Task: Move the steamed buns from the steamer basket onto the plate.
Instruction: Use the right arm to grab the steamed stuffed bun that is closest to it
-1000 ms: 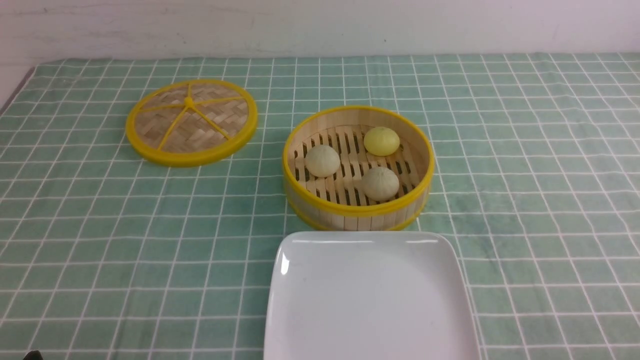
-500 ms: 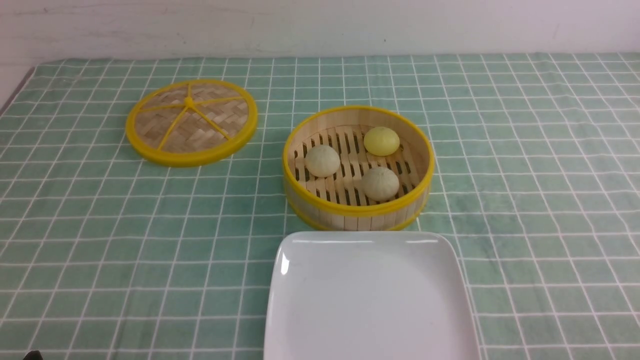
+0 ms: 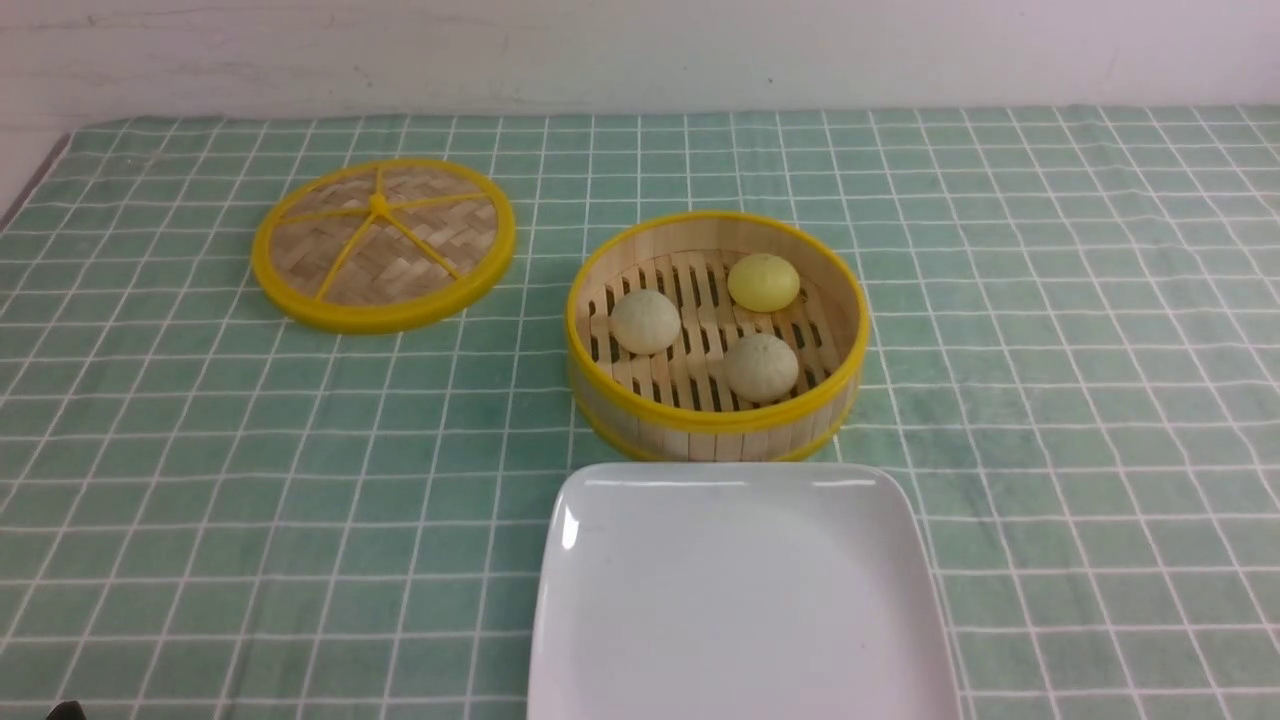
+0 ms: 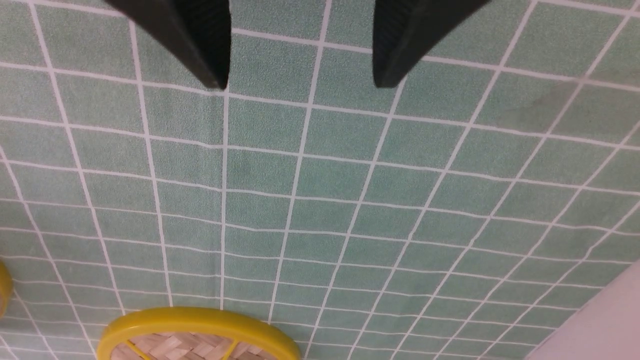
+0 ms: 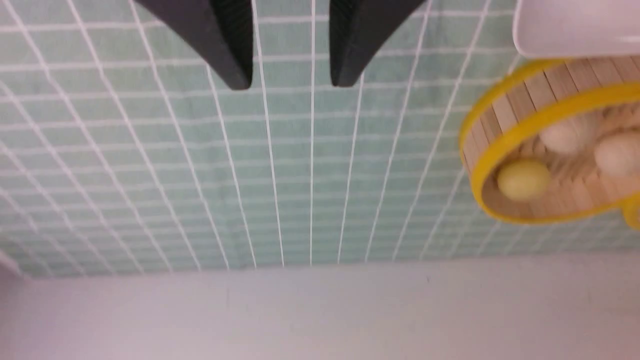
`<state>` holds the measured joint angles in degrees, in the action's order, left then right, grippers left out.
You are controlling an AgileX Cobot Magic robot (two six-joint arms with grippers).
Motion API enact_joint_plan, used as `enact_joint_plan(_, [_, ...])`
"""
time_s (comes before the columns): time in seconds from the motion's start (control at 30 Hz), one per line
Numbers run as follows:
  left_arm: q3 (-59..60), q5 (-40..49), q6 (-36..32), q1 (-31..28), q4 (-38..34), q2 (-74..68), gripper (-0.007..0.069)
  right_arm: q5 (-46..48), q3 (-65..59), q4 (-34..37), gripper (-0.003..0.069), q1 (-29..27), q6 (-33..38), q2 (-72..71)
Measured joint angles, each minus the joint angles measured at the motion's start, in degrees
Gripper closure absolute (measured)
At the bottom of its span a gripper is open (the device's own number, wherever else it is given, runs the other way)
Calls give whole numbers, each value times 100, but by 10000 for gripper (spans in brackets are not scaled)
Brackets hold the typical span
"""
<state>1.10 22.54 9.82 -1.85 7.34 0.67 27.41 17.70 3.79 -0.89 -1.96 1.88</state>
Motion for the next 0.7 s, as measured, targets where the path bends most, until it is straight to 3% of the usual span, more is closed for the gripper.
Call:
enact_joint_plan(0.2, [0,0,0,0,0,0,221,351,1156,0,416,0,0,0])
enact_joint_plan(0.57, [0,0,0,0,0,0,221,352,1266,0,416,0,0,0])
enact_joint_plan(0.7, [0,0,0,0,0,0,221,352,1266,300,416,0,0,0])
